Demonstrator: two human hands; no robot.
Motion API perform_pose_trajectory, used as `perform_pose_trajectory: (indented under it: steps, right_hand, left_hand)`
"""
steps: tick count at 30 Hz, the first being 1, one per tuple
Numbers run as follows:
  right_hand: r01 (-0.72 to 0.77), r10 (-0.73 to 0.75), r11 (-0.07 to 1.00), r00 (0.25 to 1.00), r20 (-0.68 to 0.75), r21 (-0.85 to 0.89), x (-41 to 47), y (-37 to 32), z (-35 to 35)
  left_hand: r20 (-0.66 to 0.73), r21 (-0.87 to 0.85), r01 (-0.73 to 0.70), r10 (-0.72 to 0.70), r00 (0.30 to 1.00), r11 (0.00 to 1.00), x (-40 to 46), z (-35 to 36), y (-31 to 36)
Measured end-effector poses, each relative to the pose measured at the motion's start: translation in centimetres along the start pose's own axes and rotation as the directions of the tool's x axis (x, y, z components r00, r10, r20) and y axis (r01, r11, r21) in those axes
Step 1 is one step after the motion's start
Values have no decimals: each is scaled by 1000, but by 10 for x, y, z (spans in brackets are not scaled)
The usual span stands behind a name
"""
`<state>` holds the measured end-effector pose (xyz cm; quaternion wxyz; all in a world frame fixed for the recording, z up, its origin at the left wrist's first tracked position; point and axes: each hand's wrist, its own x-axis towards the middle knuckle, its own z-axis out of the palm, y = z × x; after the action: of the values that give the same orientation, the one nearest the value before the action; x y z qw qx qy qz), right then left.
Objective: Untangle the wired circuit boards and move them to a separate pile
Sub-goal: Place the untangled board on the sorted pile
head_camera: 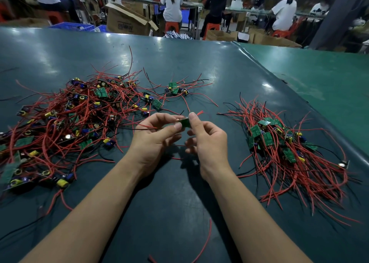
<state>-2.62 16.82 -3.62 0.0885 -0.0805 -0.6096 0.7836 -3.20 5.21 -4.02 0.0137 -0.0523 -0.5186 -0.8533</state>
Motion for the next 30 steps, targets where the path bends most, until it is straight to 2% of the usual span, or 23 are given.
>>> perform_pose_trajectory:
  steps: [3, 9, 13, 17, 22, 26, 30]
  right_hand:
    - [1, -1, 1000, 1000, 24, -5, 0, 0, -1]
    - [23, -29, 998, 994, 102, 61, -1, -4, -2]
    - [7, -11, 999, 995, 95, 38, 0, -3, -3]
    - [-3, 1, 996, 1000, 17, 92, 2, -2, -5]
    - [59, -37, 987, 989, -143, 149, 13, -7, -11]
    - [107, -32, 973, 940, -339, 205, 26, -13, -24]
    - [191, -92, 963, 896, -434, 190, 29, -12, -27]
  left_hand:
    - [-9, 123, -61, 62, 998, 991, -1, -1, -1]
    - [-8, 110, -15, 15, 1000, 994, -2, -1, 0]
    - [-31, 263, -66, 77, 997, 963, -3, -4, -2]
    - [-23, 231, -85, 93, 995, 969, -4, -4, -2]
    - [-13, 233, -96, 102, 995, 968, -4, -2, -2]
    - [27, 225, -100, 96, 995, 969, -4, -2, -1]
    - [66, 212, -99, 86, 994, 972, -3, -2, -3]
